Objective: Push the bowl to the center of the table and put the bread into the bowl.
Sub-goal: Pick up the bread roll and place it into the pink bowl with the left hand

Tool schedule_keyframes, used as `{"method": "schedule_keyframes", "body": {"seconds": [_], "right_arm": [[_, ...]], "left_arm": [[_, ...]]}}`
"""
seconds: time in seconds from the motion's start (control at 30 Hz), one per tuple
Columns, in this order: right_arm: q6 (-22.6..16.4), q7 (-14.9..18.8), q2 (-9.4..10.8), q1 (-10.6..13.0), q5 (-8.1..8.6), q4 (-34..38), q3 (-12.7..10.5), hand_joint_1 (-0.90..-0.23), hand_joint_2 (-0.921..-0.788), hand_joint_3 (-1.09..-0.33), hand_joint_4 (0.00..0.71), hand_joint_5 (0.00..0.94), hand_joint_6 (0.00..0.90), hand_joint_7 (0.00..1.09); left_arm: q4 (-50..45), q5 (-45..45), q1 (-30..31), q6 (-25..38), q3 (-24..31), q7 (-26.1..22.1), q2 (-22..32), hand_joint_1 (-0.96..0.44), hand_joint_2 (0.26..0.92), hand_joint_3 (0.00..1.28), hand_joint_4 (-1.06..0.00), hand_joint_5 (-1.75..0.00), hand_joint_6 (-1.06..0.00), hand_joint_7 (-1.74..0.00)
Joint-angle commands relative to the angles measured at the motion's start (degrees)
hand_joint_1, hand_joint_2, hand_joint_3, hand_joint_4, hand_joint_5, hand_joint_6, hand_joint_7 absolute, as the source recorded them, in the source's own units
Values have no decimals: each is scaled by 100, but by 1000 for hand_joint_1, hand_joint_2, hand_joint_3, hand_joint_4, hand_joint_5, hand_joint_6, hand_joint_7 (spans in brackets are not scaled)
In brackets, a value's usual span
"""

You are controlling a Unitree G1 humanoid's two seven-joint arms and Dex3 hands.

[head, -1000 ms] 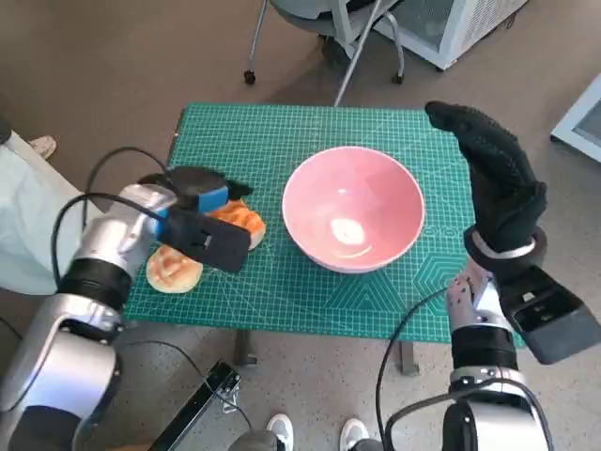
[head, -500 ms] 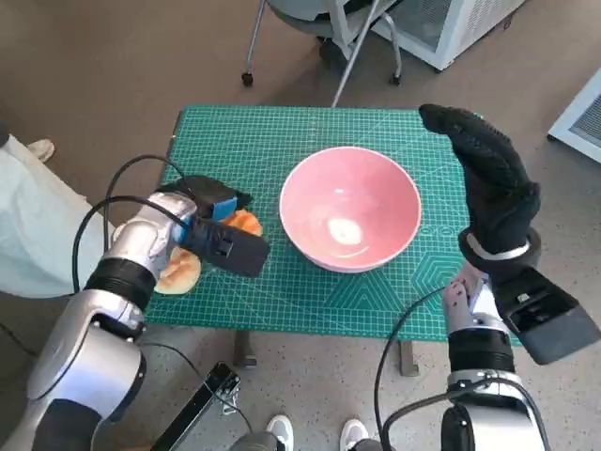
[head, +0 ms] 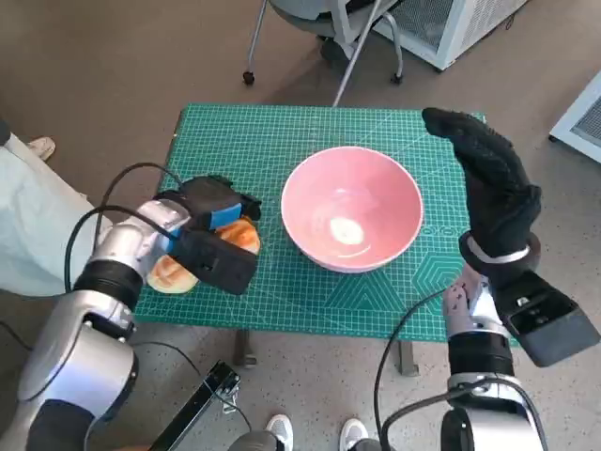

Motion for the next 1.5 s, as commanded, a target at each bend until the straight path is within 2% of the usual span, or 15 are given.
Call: {"method": "schedule_keyframes", "body": {"seconds": [0.03,0.27,0.5,0.6,0.83,0.97,1.23,1.37,1.4,1.43,1.47,1.5], "right_arm": [[72,14,29,142,44,16,18,-629,-921,-730,323,2,17,847],[107,28,42,147,79,4,14,-626,-921,-731,323,2,12,854],[99,57,51,97,106,77,-2,-618,-921,-730,323,2,10,859],[82,55,59,68,96,118,-8,-613,-921,-730,323,2,9,859],[24,-16,49,33,-2,142,-5,-603,-921,-732,325,2,3,856],[-5,-49,41,27,-41,125,-4,-604,-921,-733,326,3,1,855],[-15,-102,42,45,-74,77,16,-606,-921,-733,328,4,4,857],[-28,-112,34,63,-79,67,20,-608,-921,-733,331,5,5,857],[-32,-104,25,67,-71,69,18,-608,-921,-733,332,5,5,858],[-37,-101,21,69,-68,72,18,-609,-921,-733,333,6,5,858],[-36,-98,13,75,-63,68,17,-609,-921,-733,333,6,5,858],[-35,-99,8,78,-61,65,18,-610,-921,-733,333,6,5,858]], "left_arm": [[-49,-297,-350,-39,328,-113,279,-1,920,100,-612,-1159,-638,-1239],[-442,-764,-707,-213,909,-203,602,1,920,110,-607,-1161,-619,-1265],[-1033,-1056,-910,-527,1286,-198,762,1,920,91,-591,-1289,-679,-1091],[-1395,-1298,-939,-612,1451,-396,716,0,920,86,-577,-1336,-707,-1027],[-1999,-1754,-922,-656,1655,-857,453,0,920,77,-589,-1247,-709,-1104],[-1930,-1791,-985,-741,1610,-913,172,1,920,63,-615,-1213,-710,-1110],[-1176,-1303,-1201,-851,1272,-465,-319,0,921,65,-625,-1191,-696,-1137],[-796,-1276,-1257,-772,1213,-478,-549,0,921,73,-612,-1227,-691,-1120],[-669,-1345,-1270,-609,1235,-653,-639,0,920,81,-601,-1239,-686,-1125],[-574,-1395,-1283,-494,1251,-779,-700,0,921,134,-550,-1300,-614,-1188],[-481,-1468,-1314,-207,1273,-1090,-784,0,921,155,-530,-1323,-586,-1212],[-420,-1516,-1339,-7,1288,-1310,-839,-31,890,148,-410,-1014,-434,-972]]}}
